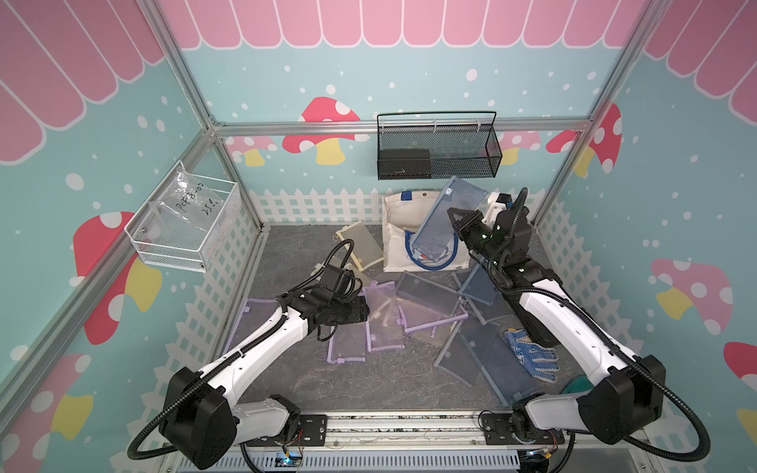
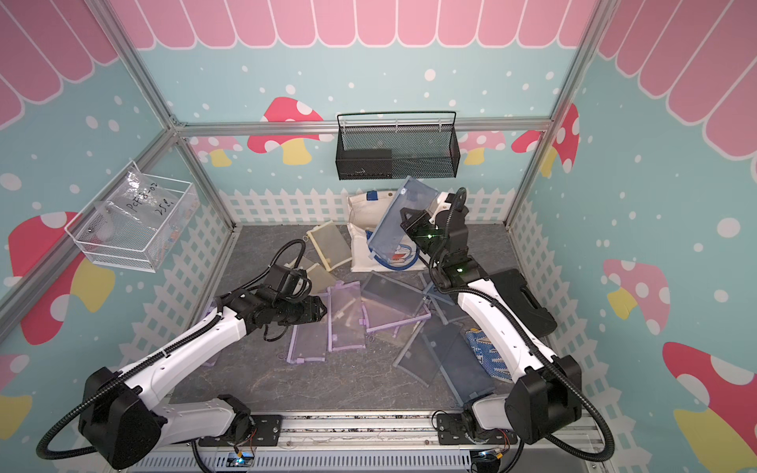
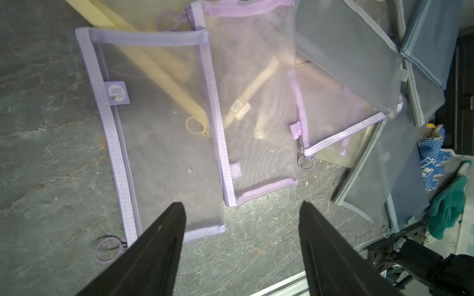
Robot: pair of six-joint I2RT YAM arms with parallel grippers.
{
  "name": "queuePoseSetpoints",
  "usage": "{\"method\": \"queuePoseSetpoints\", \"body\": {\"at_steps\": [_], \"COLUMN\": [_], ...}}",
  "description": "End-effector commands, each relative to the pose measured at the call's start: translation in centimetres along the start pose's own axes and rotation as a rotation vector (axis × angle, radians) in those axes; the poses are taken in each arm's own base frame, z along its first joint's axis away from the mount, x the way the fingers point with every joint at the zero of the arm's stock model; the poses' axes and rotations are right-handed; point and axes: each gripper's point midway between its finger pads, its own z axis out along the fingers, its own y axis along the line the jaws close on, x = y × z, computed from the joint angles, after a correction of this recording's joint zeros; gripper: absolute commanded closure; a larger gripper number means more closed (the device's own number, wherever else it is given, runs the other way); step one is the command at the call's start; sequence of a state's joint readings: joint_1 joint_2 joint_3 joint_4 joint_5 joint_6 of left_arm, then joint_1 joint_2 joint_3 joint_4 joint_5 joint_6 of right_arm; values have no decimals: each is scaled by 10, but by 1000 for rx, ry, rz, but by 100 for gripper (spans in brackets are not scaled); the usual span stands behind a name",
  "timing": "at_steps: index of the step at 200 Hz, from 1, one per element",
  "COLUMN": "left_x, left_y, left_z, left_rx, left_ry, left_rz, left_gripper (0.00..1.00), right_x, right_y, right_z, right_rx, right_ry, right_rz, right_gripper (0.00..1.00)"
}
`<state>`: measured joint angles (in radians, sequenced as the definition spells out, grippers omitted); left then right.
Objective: Put the pencil pouch into the canvas bag
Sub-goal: Place the pencil pouch in the canvas bag.
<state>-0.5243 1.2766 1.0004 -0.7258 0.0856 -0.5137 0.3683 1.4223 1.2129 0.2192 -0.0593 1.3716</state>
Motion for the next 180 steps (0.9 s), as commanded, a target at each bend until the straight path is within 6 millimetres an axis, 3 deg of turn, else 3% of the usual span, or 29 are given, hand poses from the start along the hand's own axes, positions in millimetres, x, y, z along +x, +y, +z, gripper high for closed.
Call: {"method": "queuePoseSetpoints", "body": {"at_steps": [1,34,77,113,141,180], "left_x": [-4,-9,-12,-12,-15,-21], "left_y": [4,1,-1,1,6,14], "left_z": [-6,-12,-18,-23,-29,-34], "left_rx": [-47,-43,-40,-36,-41,-28], "left_ry": [-7,-24,-31,-36,-50,-59], "left_rz": [79,117,152,154,147,105], "left_gripper": [28,27,26,26,26,26], "right_x": [-18,-28,-18,-15,-15,-19], "right_y": [-3,-21,-62,-65,-75,-81], "right_z": [19,41,68,88,94,86], "right_rx": [-39,-12,53,40,54,80], "right_ry": [-131,-238,-304,-325,-348,-379], "right_rz": [240,321,420,435,435,412], "right_gripper": [100,100,100,100,100,94]}}
